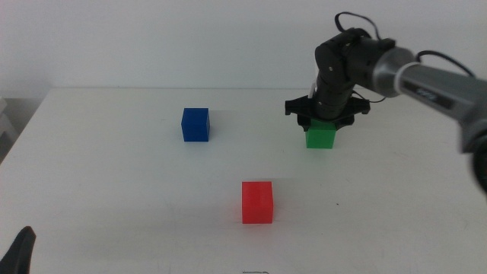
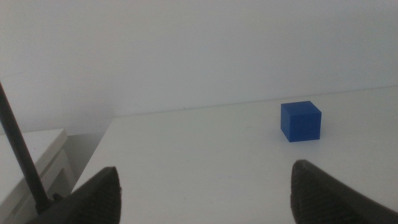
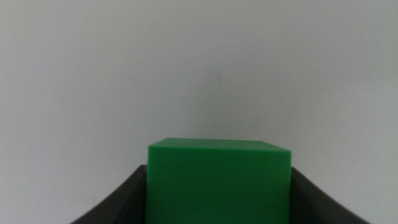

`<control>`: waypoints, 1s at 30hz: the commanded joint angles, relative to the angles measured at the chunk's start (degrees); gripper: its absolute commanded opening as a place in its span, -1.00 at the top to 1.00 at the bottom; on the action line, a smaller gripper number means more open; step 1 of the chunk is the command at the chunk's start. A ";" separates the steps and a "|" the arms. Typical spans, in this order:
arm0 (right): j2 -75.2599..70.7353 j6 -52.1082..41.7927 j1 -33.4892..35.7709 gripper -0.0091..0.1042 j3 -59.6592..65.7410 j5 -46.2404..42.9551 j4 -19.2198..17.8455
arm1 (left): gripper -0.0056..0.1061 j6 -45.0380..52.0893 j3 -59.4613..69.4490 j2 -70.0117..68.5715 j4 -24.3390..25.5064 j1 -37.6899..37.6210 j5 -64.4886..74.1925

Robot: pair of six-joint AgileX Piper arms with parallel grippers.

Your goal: Stack red cubes first, then green, then blue cubes in a specific spot.

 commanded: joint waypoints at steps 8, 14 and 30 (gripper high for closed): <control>-24.91 8.83 8.34 0.86 20.60 -4.40 -7.25 | -0.77 -0.13 -0.19 -1.15 0.08 0.00 -4.40; -25.99 13.16 15.92 0.86 18.87 1.33 -7.81 | -0.77 -0.13 -0.19 -1.15 0.08 0.00 -4.40; -19.20 18.23 24.91 0.86 11.08 6.95 -7.44 | -0.77 -0.13 -0.19 -1.15 0.08 0.00 -4.40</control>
